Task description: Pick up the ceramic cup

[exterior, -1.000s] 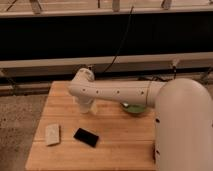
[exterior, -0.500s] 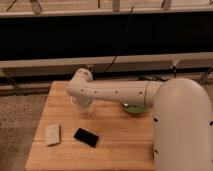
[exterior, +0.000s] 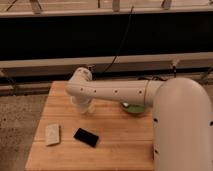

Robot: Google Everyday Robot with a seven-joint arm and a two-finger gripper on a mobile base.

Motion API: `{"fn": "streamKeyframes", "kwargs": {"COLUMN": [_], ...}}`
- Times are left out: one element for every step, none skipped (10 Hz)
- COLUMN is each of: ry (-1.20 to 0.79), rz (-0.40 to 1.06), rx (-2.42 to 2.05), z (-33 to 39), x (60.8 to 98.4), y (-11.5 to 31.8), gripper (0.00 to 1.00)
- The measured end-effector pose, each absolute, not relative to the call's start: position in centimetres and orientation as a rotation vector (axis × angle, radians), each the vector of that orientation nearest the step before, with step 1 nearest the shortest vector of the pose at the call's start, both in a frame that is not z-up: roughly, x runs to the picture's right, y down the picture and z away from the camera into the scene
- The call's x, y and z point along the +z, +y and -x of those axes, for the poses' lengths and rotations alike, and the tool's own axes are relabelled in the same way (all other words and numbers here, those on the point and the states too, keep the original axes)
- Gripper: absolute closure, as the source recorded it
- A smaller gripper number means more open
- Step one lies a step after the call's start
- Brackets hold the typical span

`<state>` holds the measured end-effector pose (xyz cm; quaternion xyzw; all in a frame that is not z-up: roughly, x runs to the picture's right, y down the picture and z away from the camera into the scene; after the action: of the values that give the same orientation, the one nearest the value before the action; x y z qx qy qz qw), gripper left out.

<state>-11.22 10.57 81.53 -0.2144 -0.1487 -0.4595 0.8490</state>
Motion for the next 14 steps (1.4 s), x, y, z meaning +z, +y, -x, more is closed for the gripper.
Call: {"fn": "streamKeyframes", "kwargs": {"ry": [-0.316, -0.319, -0.321, -0.320, -0.319, -0.318, -0.318, -0.319, -0.320, -0.320, -0.318, -0.318, -0.320, -0.319], "rz": [0.456, 0.452, 0.450, 0.449, 0.447, 0.451, 0.449, 0.447, 0.446, 0.443, 0.447, 0.447, 0.445, 0.444], "rx": [-0.972, -0.976, -0.975, -0.976, -0.980, -0.983, -0.985, -0.987, -0.989, -0.991, -0.992, -0.995, -0.999, -1.002], "z": [11.4, 11.7, 11.7, 11.6, 11.6, 11.5, 11.5, 11.5, 11.5, 11.5, 11.4, 11.5, 11.7, 11.7], "x": [81.7, 81.8, 81.8, 81.7, 81.4, 81.2, 81.2, 81.1, 81.1, 80.8, 80.6, 80.3, 80.3, 80.2], "y": [10.9, 11.1, 11.0, 10.8, 10.3, 10.1, 9.9, 9.6, 9.5, 9.1, 8.9, 8.5, 8.3, 8.1], "gripper": [0.65, 0.76, 0.87, 0.94, 0.99, 0.99, 0.99, 0.99, 0.99, 0.99, 0.99, 0.99, 0.99, 0.99]}}
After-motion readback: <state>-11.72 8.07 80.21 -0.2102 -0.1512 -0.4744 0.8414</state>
